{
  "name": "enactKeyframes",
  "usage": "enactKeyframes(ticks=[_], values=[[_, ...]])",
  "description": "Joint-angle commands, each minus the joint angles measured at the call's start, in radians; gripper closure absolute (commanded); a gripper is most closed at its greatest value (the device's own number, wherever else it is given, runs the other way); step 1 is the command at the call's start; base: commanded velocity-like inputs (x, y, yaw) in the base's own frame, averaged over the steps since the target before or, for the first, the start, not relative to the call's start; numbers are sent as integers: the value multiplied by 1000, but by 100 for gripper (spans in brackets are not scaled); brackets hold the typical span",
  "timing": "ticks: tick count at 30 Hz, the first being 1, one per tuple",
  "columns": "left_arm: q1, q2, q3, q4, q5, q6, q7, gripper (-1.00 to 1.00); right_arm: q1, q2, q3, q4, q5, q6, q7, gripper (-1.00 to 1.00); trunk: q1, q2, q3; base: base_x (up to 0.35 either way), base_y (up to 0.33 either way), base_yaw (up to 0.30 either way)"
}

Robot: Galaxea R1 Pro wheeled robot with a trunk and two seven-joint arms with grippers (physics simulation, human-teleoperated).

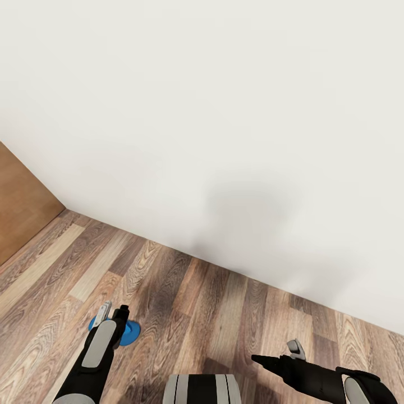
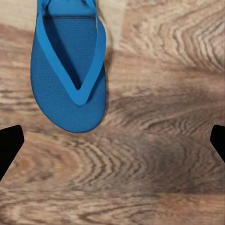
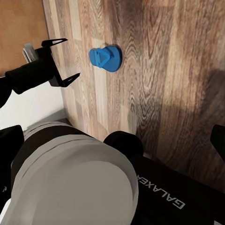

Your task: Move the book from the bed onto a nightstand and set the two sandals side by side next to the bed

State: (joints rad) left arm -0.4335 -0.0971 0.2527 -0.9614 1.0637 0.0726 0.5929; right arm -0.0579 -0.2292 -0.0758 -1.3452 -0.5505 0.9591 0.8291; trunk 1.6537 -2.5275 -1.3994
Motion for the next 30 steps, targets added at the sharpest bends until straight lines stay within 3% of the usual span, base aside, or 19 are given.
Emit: enactKeyframes(ticks=[1, 12, 18, 30], values=[[0, -1, 3, -2, 2, 6, 4, -100, 0, 0, -1, 0, 1, 4, 4, -100, 0, 0, -1, 0, 0, 0], [-1, 0, 3, -2, 2, 6, 4, -100, 0, 0, -1, 0, 1, 4, 4, -100, 0, 0, -1, 0, 0, 0], [-1, 0, 3, -2, 2, 6, 4, -100, 0, 0, -1, 0, 1, 4, 4, -100, 3, -2, -24, 0, 0, 0], [-1, 2, 3, -2, 2, 6, 3, -100, 0, 0, -1, 0, 1, 4, 4, -100, 3, -2, -32, 0, 0, 0]])
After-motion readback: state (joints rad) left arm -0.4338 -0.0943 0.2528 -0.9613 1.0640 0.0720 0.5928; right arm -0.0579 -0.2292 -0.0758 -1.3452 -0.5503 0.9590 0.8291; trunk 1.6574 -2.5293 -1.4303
